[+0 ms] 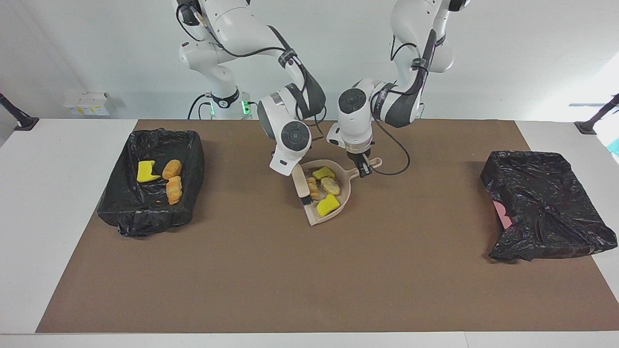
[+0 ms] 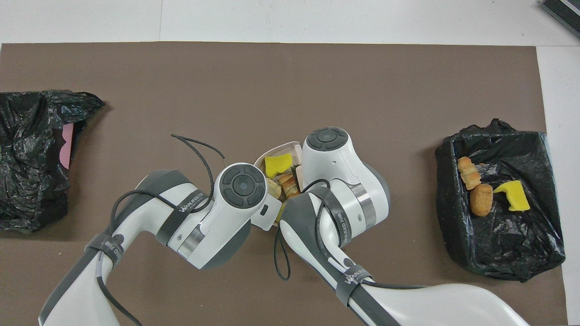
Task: Sweep and dump trash in bin
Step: 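Push the last bread piece into the dustpan with the right gripper, then carry the loaded dustpan with the left gripper over the black bag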
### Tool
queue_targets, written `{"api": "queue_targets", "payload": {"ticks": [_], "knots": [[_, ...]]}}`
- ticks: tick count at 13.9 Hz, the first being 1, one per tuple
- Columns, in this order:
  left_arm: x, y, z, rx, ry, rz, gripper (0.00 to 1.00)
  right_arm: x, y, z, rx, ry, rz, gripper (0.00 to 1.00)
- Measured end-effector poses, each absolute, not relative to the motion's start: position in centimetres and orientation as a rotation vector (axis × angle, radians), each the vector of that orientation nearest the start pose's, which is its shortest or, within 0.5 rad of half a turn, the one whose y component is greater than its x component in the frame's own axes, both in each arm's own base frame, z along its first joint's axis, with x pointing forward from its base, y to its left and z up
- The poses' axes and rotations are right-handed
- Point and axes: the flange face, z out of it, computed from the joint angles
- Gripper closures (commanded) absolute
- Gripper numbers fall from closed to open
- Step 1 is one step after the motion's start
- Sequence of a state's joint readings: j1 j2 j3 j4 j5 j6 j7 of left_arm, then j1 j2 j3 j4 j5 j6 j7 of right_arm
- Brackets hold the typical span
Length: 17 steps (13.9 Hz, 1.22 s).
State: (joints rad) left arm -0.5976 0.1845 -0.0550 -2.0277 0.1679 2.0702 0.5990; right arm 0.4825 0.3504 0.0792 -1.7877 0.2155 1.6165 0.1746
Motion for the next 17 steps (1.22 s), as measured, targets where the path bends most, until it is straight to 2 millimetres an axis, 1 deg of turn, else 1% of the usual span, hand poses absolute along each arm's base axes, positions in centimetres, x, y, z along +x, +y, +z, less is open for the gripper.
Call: {"api": "queue_targets", "payload": {"ticks": [2, 3, 5, 6, 8, 9, 10, 12, 14, 15, 16, 17], "knots": [[45.9, -33.9, 34.6, -2.331, 1.894, 0.188, 1.00, 47.4, 33.3, 33.7, -2.923, -0.484, 0.875, 1.00], [46.1, -33.8, 34.6, -2.320, 1.910, 0.184, 1.00, 47.2, 33.3, 34.3, -2.916, -0.484, 0.880, 1.00], [46.8, -33.1, 34.6, -2.311, 1.927, 0.174, 1.00, 47.3, 32.5, 35.9, -2.912, -0.475, 0.895, 1.00], [47.4, -32.3, 34.7, -2.307, 1.935, 0.174, 1.00, 47.5, 32.0, 36.8, -2.912, -0.465, 0.892, 1.00], [49.1, -29.9, 35.0, -2.299, 1.952, 0.175, 1.00, 47.7, 30.6, 38.2, -2.913, -0.430, 0.900, 1.00], [50.0, -28.6, 35.2, -2.297, 1.959, 0.172, 1.00, 47.7, 30.2, 38.6, -2.926, -0.380, 0.911, 1.00], [50.9, -27.5, 35.6, -2.294, 1.965, 0.167, 1.00, 47.6, 30.3, 38.9, -2.950, -0.307, 0.916, 1.00], [52.3, -25.7, 36.6, -2.284, 1.979, 0.162, 1.00, 46.7, 31.4, 38.9, -2.996, -0.187, 0.931, 1.00], [53.9, -23.3, 37.8, -2.276, 1.994, 0.160, 1.00, 45.0, 33.6, 38.7, -3.050, -0.049, 0.929, 1.00], [54.8, -21.8, 38.4, -2.275, 2.002, 0.160, 1.00, 43.8, 35.2, 38.6, -3.067, 0.027, 0.899, 1.00], [55.8, -20.0, 39.2, -2.274, 2.015, 0.159, 1.00, 42.0, 37.0, 38.5, -3.064, 0.086, 0.870, 1.00], [56.7, -18.3, 40.2, -2.279, 2.023, 0.151, 1.00, 40.3, 38.1, 38.2, -3.062, 0.108, 0.859, 1.00]]}}
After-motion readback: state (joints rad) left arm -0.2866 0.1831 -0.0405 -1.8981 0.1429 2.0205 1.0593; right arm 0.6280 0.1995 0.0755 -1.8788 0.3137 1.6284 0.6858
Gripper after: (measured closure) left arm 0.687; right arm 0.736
